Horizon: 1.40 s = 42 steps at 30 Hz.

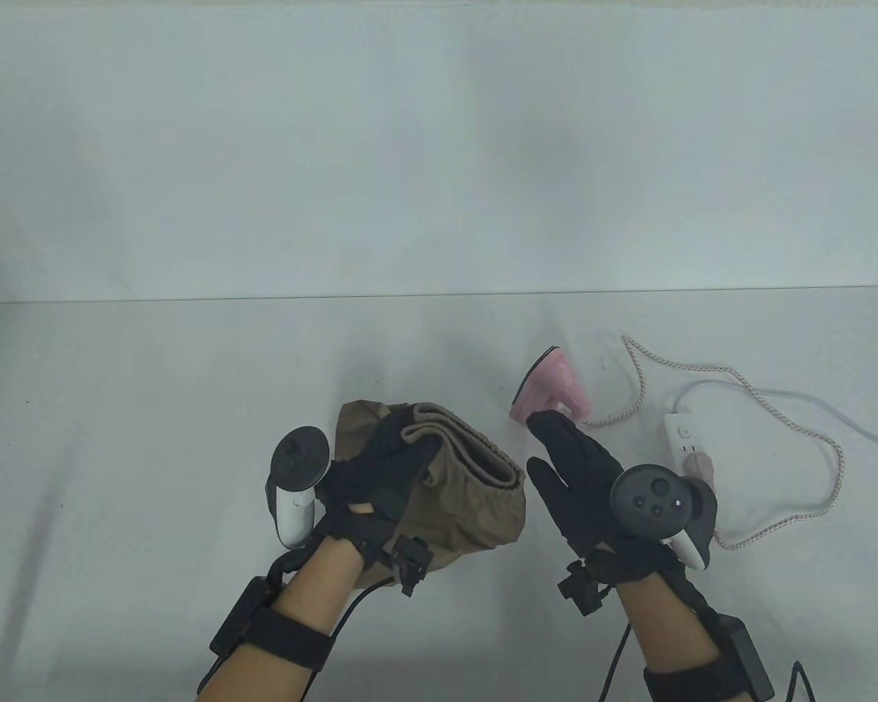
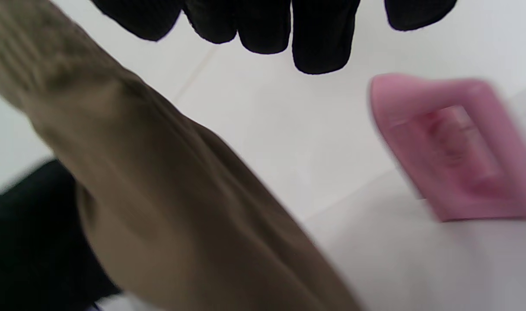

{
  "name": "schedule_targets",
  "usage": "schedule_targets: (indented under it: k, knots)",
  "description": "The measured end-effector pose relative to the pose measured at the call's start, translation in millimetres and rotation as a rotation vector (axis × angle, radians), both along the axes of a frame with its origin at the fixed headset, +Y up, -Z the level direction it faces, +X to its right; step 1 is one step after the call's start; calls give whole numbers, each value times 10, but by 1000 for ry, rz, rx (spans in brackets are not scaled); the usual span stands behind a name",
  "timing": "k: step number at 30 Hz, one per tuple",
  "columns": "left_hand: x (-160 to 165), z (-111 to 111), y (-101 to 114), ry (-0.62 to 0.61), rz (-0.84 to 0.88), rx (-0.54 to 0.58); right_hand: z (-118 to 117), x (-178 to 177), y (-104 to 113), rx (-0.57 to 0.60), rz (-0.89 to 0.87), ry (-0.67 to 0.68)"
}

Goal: Iron shorts with electric iron on table

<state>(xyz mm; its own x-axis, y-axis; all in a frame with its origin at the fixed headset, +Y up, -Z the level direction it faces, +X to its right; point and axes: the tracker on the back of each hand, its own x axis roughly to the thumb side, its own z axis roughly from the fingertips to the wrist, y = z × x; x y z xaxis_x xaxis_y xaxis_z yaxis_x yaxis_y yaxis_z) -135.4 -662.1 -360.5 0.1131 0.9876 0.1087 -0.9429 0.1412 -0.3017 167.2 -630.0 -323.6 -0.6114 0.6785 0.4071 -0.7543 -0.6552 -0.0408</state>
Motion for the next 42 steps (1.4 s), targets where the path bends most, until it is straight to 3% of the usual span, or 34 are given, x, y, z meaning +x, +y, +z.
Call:
schedule_targets:
  k: [7, 11, 15, 17, 22, 25, 32, 38, 42]
  knots:
    - [-39, -25, 59, -96, 15, 18, -189, -465, 263, -52, -143, 220]
    - [-119, -24, 100, -94, 38, 20, -332, -675, 292, -111, -129, 247]
    - [-180, -33, 149, -122, 23, 31, -468, -765, 281, -221, -168, 381]
    - [-175, -32, 183, -151, -11, 47, -497, -800, 264, -274, -127, 450]
    - [-170, 3, 292, -200, -215, 129, -481, -799, 225, -298, -52, 474]
    - [-183, 27, 333, -170, -319, 178, -478, -791, 186, -294, -63, 510]
    - [-239, 47, 344, -70, -301, 233, -516, -749, 155, -282, -162, 520]
    - [-355, 32, 348, -8, -167, 215, -555, -638, 354, -182, -172, 357]
    - [-637, 9, 524, 98, -100, 242, -615, -410, 574, -98, -276, 209]
